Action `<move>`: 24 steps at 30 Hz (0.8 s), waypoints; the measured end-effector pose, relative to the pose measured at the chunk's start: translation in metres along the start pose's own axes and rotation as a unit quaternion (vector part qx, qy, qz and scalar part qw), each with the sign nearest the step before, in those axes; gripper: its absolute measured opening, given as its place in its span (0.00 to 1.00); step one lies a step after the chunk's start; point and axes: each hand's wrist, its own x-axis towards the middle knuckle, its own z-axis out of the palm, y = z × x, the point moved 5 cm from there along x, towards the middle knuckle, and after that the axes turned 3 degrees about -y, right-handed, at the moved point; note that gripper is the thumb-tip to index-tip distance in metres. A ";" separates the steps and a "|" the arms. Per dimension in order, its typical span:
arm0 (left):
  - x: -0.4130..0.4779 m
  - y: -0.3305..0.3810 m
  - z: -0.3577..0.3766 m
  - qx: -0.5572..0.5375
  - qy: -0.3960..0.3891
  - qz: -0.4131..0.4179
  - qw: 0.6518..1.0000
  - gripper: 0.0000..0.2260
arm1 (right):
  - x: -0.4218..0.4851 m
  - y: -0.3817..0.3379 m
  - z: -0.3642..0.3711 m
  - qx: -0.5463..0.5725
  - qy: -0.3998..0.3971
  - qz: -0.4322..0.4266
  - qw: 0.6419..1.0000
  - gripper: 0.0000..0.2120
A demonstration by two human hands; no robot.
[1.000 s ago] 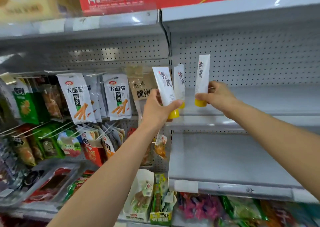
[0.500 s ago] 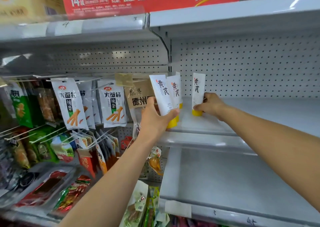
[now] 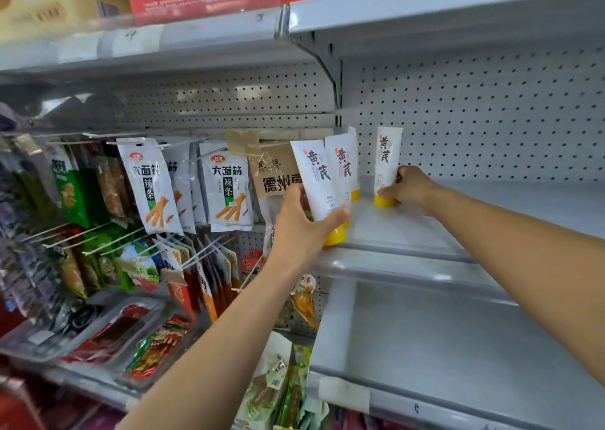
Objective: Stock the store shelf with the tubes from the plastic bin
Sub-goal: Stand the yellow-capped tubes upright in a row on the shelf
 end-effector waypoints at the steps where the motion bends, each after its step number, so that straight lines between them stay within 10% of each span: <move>1: 0.000 -0.001 0.000 -0.001 -0.001 -0.002 1.000 0.27 | -0.002 0.001 -0.002 -0.019 0.009 0.008 1.000 0.29; 7: -0.009 0.004 -0.004 -0.022 0.008 0.005 1.000 0.16 | -0.054 -0.021 -0.016 -0.059 0.114 -0.062 0.990 0.18; 14: -0.016 0.021 0.002 -0.015 0.006 0.028 0.999 0.15 | -0.144 -0.066 0.022 0.032 -0.197 -0.178 0.964 0.18; 24: -0.015 0.035 0.012 0.008 -0.064 0.015 0.998 0.18 | -0.146 -0.067 0.021 0.008 -0.018 -0.201 0.979 0.18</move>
